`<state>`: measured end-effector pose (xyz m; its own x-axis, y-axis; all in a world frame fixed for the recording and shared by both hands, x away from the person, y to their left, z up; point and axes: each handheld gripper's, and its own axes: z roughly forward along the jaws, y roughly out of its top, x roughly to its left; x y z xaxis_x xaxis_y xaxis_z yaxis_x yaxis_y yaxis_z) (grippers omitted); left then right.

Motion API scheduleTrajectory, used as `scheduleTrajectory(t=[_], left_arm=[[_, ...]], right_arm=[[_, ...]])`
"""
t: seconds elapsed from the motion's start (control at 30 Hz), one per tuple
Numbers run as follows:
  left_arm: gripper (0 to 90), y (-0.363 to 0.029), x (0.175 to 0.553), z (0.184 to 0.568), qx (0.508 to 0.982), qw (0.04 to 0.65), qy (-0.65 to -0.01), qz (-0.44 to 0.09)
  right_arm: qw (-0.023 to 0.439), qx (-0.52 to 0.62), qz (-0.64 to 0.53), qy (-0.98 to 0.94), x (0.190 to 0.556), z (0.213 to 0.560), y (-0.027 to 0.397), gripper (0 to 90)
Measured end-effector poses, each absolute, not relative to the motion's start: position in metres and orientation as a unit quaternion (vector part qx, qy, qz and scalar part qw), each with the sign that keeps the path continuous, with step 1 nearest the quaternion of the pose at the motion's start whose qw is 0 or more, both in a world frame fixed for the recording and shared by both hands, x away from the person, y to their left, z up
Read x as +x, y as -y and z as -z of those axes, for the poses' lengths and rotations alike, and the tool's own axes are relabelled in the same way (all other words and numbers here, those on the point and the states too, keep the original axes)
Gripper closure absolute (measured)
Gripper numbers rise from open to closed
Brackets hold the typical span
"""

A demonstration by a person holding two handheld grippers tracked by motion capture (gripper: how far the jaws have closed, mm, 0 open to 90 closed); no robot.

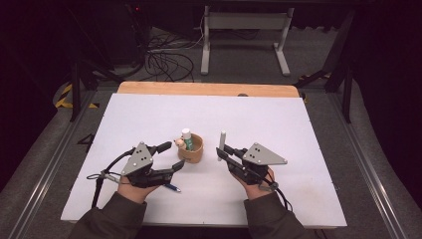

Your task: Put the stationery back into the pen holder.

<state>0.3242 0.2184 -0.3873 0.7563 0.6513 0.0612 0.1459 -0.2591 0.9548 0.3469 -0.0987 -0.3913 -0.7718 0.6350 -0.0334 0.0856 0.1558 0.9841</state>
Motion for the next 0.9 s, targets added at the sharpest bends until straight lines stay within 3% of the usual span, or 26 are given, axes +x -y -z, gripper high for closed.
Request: scheduleTrajectory(t=[0.9], left_arm=[[25.7, -0.26, 0.317, 0.424, 0.786, 0.505, -0.255, -0.251]], right_arm=[[0.258, 0.243, -0.619, -0.701, 0.368, 0.392, 0.063, 78.6]])
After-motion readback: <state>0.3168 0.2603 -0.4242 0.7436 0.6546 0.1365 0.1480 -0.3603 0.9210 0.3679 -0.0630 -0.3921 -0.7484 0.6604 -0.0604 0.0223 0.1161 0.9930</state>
